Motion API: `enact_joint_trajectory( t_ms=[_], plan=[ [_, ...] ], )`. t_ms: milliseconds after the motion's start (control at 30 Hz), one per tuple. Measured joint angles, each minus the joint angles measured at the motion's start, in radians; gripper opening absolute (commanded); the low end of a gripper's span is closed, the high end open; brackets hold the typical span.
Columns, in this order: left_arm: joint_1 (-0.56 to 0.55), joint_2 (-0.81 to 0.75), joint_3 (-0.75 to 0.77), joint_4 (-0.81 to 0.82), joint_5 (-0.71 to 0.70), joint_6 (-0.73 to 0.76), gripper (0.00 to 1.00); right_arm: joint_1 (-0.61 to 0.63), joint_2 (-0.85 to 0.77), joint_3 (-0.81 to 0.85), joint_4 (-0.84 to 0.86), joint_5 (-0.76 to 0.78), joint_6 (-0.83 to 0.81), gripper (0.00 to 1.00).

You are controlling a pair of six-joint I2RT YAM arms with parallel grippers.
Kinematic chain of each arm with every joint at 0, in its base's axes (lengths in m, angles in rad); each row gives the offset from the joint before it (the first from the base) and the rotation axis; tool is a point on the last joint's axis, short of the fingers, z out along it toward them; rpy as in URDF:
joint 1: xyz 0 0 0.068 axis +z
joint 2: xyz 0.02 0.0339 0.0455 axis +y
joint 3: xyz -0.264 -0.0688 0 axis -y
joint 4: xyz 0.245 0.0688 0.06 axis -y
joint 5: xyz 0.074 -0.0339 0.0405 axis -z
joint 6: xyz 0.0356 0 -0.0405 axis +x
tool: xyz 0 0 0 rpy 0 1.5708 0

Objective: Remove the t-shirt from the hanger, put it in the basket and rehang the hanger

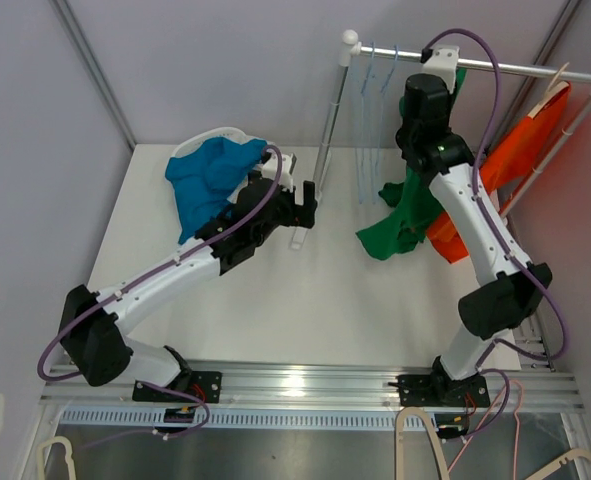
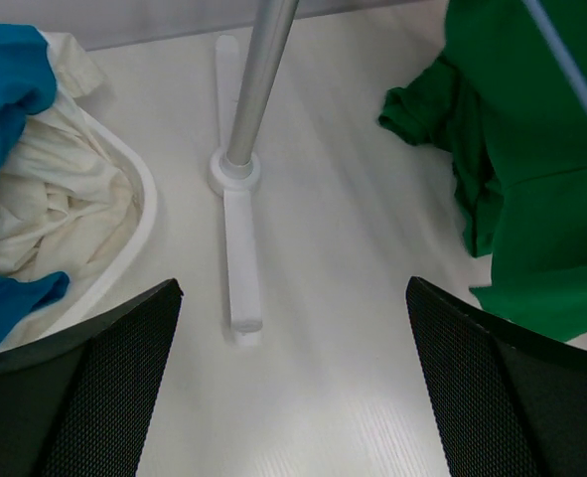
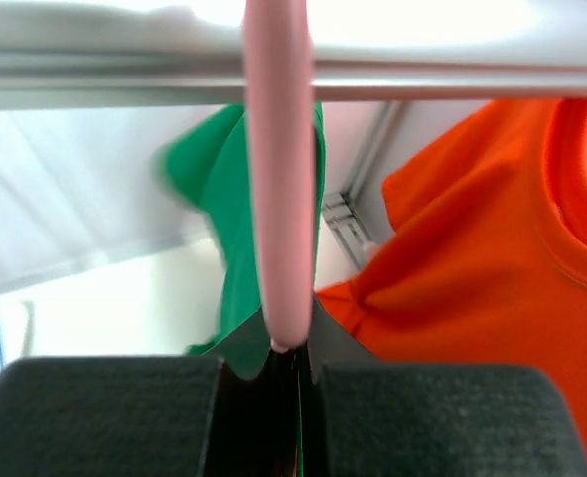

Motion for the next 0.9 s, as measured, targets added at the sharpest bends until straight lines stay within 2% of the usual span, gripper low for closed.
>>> enact_joint_trajectory(
  t_ms=[200,333,400,467,567,800,900],
  plan=[
    [-0.058,-0.048,-0.043,0.082,0.057,0.060,0.99,-0.057,-0.156,-0.138,-0.068,-0.118,0.099,0.00],
    [-0.096,-0.095,-0.078,0.156,0.075,0.098,1.00,-0.086,-0.365,-0.394,0.038,-0.212,0.130,0.00],
    [-0.109,-0.103,-0.079,0.178,0.076,0.107,0.99,-0.110,-0.436,-0.427,0.020,-0.257,0.149,0.00],
    [-0.114,-0.103,-0.077,0.188,0.076,0.113,1.00,-0.160,-0.430,-0.365,-0.014,-0.290,0.171,0.00],
    [-0.116,-0.100,-0.076,0.188,0.075,0.115,0.99,-0.217,-0.317,-0.176,-0.035,-0.301,0.179,0.00],
    [-0.116,-0.083,-0.073,0.182,0.070,0.116,1.00,-0.217,0.001,0.221,-0.145,-0.351,0.164,0.00],
    [-0.116,-0.077,-0.072,0.174,0.066,0.122,0.99,-0.217,0.066,0.283,-0.171,-0.382,0.164,0.00]
  ],
)
